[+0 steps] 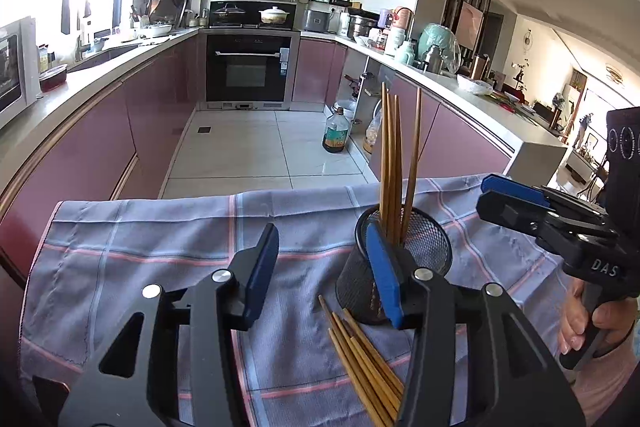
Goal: Organize utensils
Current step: 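Open the right gripper, return to the pile and grasp another chopstick, then lift a chopstick upright in each gripper and carry both over the mesh cup, then lower both held chopsticks into the black mesh cup and open both grippers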
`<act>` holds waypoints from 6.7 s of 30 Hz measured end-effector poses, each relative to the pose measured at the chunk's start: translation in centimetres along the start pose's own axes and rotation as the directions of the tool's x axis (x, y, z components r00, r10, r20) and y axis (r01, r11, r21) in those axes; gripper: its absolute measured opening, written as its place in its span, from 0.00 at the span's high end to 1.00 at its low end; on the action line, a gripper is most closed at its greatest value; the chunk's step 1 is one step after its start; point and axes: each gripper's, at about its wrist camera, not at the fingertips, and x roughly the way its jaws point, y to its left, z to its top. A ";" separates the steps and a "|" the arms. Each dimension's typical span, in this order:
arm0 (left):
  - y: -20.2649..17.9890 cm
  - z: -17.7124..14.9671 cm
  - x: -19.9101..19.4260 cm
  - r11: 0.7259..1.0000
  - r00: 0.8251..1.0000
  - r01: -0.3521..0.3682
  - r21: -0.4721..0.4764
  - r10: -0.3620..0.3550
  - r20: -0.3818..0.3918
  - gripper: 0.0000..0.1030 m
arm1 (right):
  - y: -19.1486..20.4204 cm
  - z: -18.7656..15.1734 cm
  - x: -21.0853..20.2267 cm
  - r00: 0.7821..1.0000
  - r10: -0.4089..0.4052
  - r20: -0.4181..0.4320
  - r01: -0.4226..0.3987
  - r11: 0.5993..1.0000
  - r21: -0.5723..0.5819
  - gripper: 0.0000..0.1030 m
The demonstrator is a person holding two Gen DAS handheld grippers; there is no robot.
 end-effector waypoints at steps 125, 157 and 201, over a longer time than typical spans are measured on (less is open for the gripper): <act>-0.3 -5.6 -7.8 0.982 0.983 0.173 -0.073 -0.176 -0.046 0.93 | 2.2 -5.7 -2.5 0.990 0.122 -0.073 -0.121 0.993 0.015 0.95; -2.3 2.1 -10.8 0.975 0.966 0.220 -0.006 -0.217 0.137 0.93 | 1.3 -0.5 -4.9 0.992 0.088 0.093 -0.087 0.996 -0.018 0.95; -4.6 5.9 -2.0 0.994 0.995 0.092 0.065 -0.095 0.043 0.93 | -1.5 2.2 1.2 0.998 -0.050 0.049 0.049 0.999 0.022 0.95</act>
